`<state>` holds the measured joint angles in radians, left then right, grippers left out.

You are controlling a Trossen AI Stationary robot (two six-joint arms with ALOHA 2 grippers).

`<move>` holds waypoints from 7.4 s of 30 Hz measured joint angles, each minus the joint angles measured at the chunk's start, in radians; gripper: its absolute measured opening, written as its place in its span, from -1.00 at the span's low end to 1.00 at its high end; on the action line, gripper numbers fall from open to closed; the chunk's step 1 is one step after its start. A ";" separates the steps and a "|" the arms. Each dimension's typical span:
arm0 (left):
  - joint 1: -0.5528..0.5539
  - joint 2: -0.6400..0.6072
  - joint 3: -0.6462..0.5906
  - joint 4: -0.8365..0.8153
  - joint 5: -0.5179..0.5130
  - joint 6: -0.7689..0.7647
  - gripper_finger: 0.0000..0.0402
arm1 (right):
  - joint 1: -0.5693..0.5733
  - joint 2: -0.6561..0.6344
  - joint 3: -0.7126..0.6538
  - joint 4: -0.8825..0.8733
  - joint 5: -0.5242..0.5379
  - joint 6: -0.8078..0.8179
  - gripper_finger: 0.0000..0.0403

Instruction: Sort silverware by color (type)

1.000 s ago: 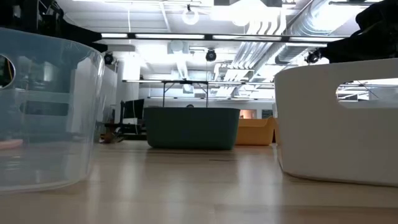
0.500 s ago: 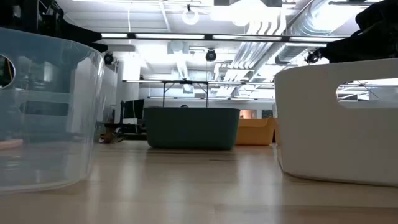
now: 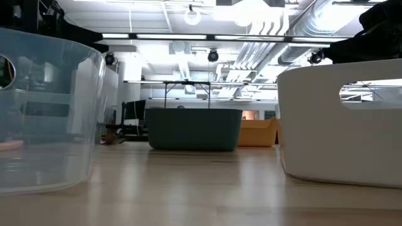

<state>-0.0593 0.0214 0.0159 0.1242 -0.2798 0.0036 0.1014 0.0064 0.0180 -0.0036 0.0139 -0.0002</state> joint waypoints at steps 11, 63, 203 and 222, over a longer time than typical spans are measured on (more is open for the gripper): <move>0.000 0.000 0.000 0.000 0.000 0.000 0.12 | 0.000 0.000 0.000 0.000 -0.006 0.000 -0.55; 0.000 0.000 0.000 0.000 0.000 0.000 0.12 | 0.000 0.000 0.000 0.000 0.000 0.000 -0.55; 0.000 0.000 0.000 0.000 0.000 0.000 0.12 | -0.620 1.290 0.799 -0.989 0.313 0.497 -1.00; 0.000 0.000 0.000 0.000 0.000 0.000 0.12 | -0.249 0.691 0.554 -0.442 0.516 0.424 -1.00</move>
<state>-0.0593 0.0214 0.0160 0.1246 -0.2801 0.0036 -0.1473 0.6972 0.5716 -0.4454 0.5297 0.4239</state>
